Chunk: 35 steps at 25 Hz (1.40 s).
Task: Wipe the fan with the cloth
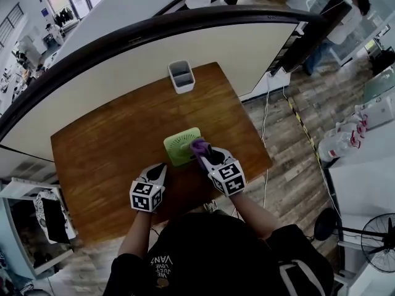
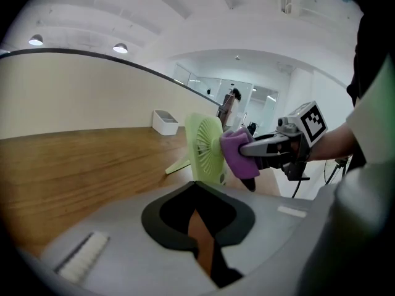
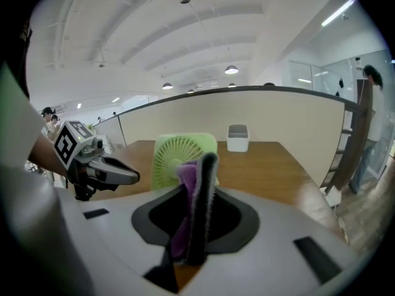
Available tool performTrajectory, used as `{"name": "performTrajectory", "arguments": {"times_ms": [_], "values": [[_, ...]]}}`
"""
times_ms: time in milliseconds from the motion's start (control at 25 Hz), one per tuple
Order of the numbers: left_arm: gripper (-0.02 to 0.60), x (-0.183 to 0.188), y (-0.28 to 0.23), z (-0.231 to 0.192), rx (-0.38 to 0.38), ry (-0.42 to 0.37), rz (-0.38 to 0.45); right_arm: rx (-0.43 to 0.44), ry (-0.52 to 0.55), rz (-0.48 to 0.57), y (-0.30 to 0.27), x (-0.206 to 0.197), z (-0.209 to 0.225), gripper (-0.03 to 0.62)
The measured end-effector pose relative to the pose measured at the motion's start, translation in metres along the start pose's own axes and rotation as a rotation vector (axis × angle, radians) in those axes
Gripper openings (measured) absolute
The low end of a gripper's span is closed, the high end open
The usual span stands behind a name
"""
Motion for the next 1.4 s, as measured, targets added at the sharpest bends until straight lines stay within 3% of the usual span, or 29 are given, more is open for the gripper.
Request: {"name": "performTrajectory", "arguments": {"times_ms": [400,680,960,1120,1400], "values": [[0.012,0.0,0.001,0.007,0.004,0.021,-0.003,-0.093,-0.081,0.012,0.014,-0.004,0.017,0.093],[0.012,-0.006,0.02,0.01,0.03,0.066,0.021,0.08,-0.005,0.038,-0.002,-0.005,-0.044,0.092],[0.012,-0.016,0.04,0.011,0.065,0.092,0.034,0.234,0.087,-0.08,-0.042,-0.016,-0.08,0.092],[0.012,-0.02,0.046,0.011,0.081,0.105,0.035,0.247,0.086,-0.109,-0.055,-0.02,-0.077,0.092],[0.012,-0.023,0.045,0.009,0.082,0.114,0.029,0.19,0.058,-0.109,-0.044,-0.025,-0.055,0.092]]}}
Point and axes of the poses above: the fingertips, and each gripper's own axes: y backward along the fingers, z to its right, x out of its top, the point moved 8 cm from there along y, backward along the fingers, and after that the axes turned 8 degrees about x, right-handed, at the moved point
